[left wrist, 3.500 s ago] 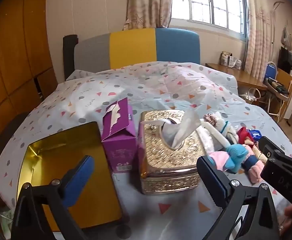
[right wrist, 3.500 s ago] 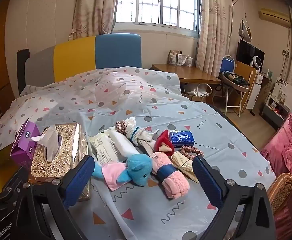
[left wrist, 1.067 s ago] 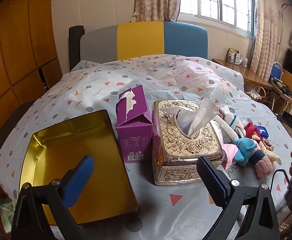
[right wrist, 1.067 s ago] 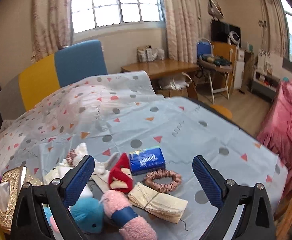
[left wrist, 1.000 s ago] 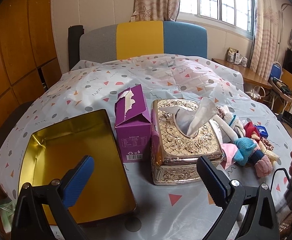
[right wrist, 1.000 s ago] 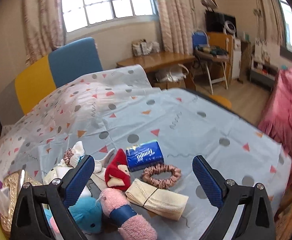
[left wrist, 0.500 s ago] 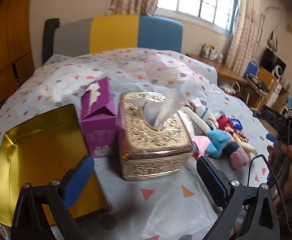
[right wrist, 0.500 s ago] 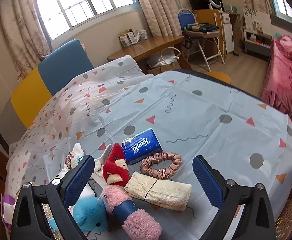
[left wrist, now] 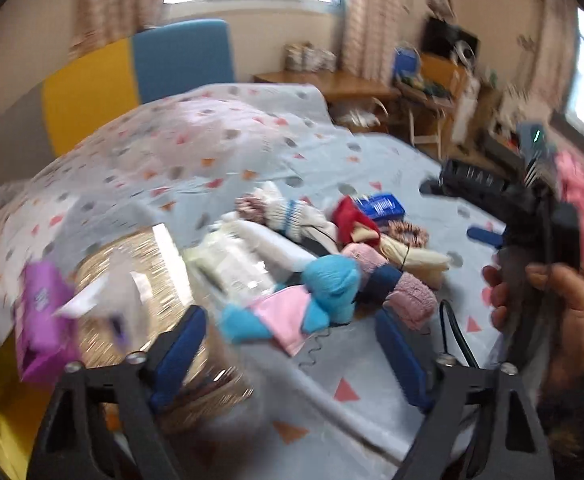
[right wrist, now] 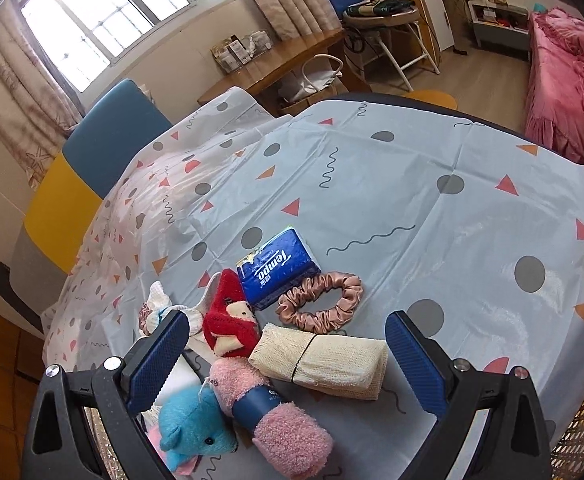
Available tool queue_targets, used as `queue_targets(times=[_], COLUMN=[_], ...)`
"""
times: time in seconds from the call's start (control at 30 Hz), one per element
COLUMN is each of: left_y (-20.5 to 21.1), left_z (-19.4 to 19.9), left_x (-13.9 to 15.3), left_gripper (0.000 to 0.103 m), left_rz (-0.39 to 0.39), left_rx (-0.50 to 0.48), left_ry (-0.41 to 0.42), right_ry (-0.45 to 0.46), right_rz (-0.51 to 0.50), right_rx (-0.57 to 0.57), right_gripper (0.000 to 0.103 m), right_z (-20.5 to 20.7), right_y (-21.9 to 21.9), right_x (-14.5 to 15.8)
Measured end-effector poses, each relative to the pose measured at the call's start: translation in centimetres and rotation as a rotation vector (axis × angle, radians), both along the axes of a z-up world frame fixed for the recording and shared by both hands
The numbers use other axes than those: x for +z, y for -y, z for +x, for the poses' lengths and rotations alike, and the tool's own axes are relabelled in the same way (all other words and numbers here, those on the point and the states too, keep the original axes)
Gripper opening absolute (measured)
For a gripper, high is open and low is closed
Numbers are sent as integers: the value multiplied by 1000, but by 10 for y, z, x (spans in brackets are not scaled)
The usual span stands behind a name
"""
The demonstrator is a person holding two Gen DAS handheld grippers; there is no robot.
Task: Organize soft objects
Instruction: 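Reach the left gripper to the blue teddy bear and grasp it, then carry the blue teddy bear into the gold tray while the right gripper grasps the white sponge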
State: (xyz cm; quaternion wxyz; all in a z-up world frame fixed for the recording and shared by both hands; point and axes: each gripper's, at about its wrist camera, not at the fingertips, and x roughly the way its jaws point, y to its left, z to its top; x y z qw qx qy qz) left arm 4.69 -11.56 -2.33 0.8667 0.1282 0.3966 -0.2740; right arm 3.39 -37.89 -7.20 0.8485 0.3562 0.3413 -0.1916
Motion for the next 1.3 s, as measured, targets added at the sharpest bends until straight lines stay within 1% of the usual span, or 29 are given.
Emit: queue_targets(times=[0.03,0.1,0.13,0.17,0.23,0.37,0.4,0.43,0.47,0.5,0.53,0.6,0.67,0.7,0.73,0.8,0.83,0.87,0.93,1.03,1.1,1.13,1.17,1.23,1.3], left_y=[13,33,42,50,61,72,74,75,76,75,72,61,50,44,37,22,14,8,-5,-26,-42,-51,-59,-75,-92], left_z=[6,15,18,22,32,50,54,54,52,49,45,34,23,17,13,5,2,-1,-6,-18,-24,-29,-31,-33,-35], left_x=[-8,-22,-29,-37,-54,-85,-90,-93,-93,-90,-85,-72,-59,-52,-47,-36,-31,-26,-15,2,11,16,19,24,28], left_gripper=[75,69,65,65,64,65,62,51,45,38,35,33,33,33,33,33,33,33,33,33,33,33,33,33,33], left_rz=[28,80,104,134,188,225,217,216,211,195,171,113,66,38,12,-45,-72,-92,-142,-194,-227,-232,-238,-262,-296], left_rx=[-34,-60,-72,-68,-65,-46,-44,-46,-55,-59,-63,-76,-90,-92,-88,-75,-66,-60,-49,-28,-9,3,10,32,51], left_ry=[-14,-40,-39,-27,-56,-109,-119,-117,-106,-98,-101,-90,-77,-76,-82,-106,-111,-114,-121,-100,-87,-67,-55,-56,-62], right_ry=[4,14,16,18,23,23,20,17,16,17,15,5,-16,-31,-44,-79,-94,-108,-128,-140,-146,-149,-151,-144,-127], right_rz=[3,11,14,18,30,49,43,33,26,26,25,24,17,10,5,4,11,20,20,-40,-60,-55,-52,-44,-14], right_rx=[0,0,1,2,8,11,10,10,17,28,38,64,85,97,110,143,165,197,252,338,399,435,466,512,551], right_gripper=[100,100,100,100,100,100,100,100,100,100,98,93,79,74,64,58,53,51,51,51,48,42,41,41,41], right_z=[-1,-1,-1,-1,-2,-1,0,1,2,3,4,8,12,14,15,20,22,26,31,37,42,44,47,52,60], right_y=[0,1,1,1,1,3,2,2,1,0,-1,-4,-7,-10,-12,-17,-20,-24,-34,-54,-67,-73,-79,-89,-96], right_x=[0,1,1,1,0,-2,-2,-2,-2,-2,-2,-4,-5,-7,-8,-13,-16,-19,-22,-20,-20,-20,-21,-20,-18])
